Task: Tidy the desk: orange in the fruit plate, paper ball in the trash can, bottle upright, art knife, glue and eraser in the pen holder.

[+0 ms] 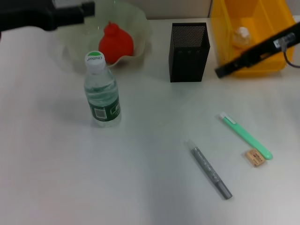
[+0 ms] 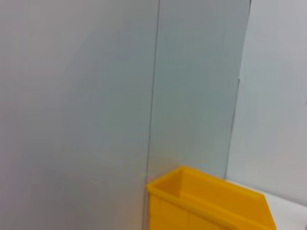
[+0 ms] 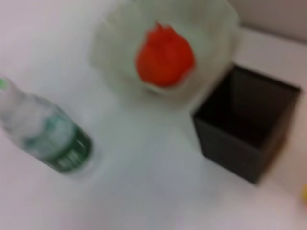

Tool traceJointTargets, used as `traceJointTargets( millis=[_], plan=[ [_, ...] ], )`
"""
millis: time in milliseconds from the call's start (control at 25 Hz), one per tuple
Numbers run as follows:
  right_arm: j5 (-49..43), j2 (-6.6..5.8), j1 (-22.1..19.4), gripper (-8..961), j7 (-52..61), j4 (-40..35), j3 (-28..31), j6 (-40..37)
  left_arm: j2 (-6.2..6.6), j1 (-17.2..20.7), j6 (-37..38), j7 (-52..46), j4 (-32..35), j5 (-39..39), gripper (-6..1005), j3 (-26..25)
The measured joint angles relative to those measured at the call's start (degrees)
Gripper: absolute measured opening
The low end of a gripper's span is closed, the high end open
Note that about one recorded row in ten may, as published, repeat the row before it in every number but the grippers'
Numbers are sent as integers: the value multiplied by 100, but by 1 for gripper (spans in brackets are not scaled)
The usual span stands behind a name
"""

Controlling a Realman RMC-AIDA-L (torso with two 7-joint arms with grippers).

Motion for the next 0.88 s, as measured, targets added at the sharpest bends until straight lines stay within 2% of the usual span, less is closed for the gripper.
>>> traceJointTargets(
  millis=[80,200,520,880],
  plan=[
    [-354,11,45,726,125,72,-105,-46,0,-20,-11,28,-18,-24,766,-45],
    [-737,24,111,726,234,660,-430,216,-13,-123,-101,283,-166,-37,765,-165],
    [-837,37,135,725,232,1618,-835,966,-9,-161,-118,431,-370,-111,761,-284],
    [-894,38,372,726,312,2233,-1155,1385,-11,-165,-118,515,-517,-122,758,-325]
  ],
)
